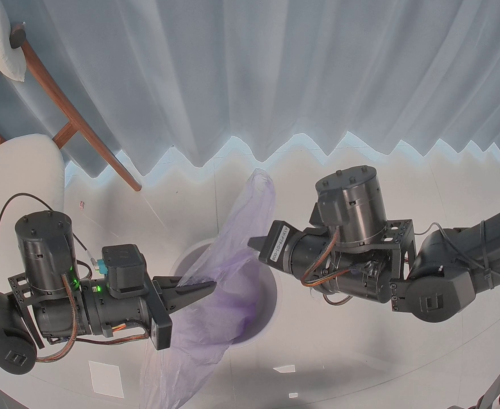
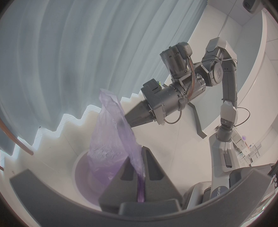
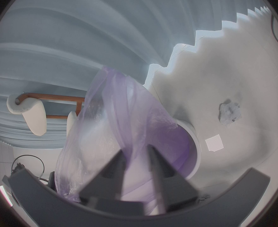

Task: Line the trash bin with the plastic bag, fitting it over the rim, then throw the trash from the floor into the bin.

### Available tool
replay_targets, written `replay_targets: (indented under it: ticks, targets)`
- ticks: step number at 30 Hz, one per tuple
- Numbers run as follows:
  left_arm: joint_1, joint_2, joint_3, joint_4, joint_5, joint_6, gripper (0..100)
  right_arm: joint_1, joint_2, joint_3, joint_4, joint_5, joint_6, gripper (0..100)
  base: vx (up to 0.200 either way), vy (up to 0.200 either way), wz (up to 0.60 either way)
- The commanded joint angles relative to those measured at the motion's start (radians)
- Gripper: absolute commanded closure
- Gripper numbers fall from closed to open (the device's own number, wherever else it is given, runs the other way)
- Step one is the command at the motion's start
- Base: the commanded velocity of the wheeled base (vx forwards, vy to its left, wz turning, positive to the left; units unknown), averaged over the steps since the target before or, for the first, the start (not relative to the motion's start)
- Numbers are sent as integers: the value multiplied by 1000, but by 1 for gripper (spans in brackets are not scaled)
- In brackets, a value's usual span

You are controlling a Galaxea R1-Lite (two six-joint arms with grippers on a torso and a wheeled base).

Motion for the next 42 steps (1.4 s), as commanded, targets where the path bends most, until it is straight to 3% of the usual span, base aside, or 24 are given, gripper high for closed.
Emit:
replay_targets:
  ticks: [1,10,20,21,41,42]
  targets:
    - [-1,-7,1,-2,-2,-1,100,8,-2,15,-3,-1,0,100,0,0,0]
    - [-2,-18,22,5,-5,1,100,0,-34,17,1,-42,-9,100,0,0,0]
    - [-34,-6,21,5,-5,-1,100,0,-83,33,73,-44,-16,100,0,0,0]
    - [-34,-6,21,5,-5,-1,100,0,-83,33,73,-45,-16,0,0,0,0]
    - [-34,-12,19,0,0,-1,100,11,-20,26,128,-84,-41,0,0,0,0]
    - [-34,-12,21,0,0,-1,100,11,-19,23,129,-84,-41,100,0,0,0]
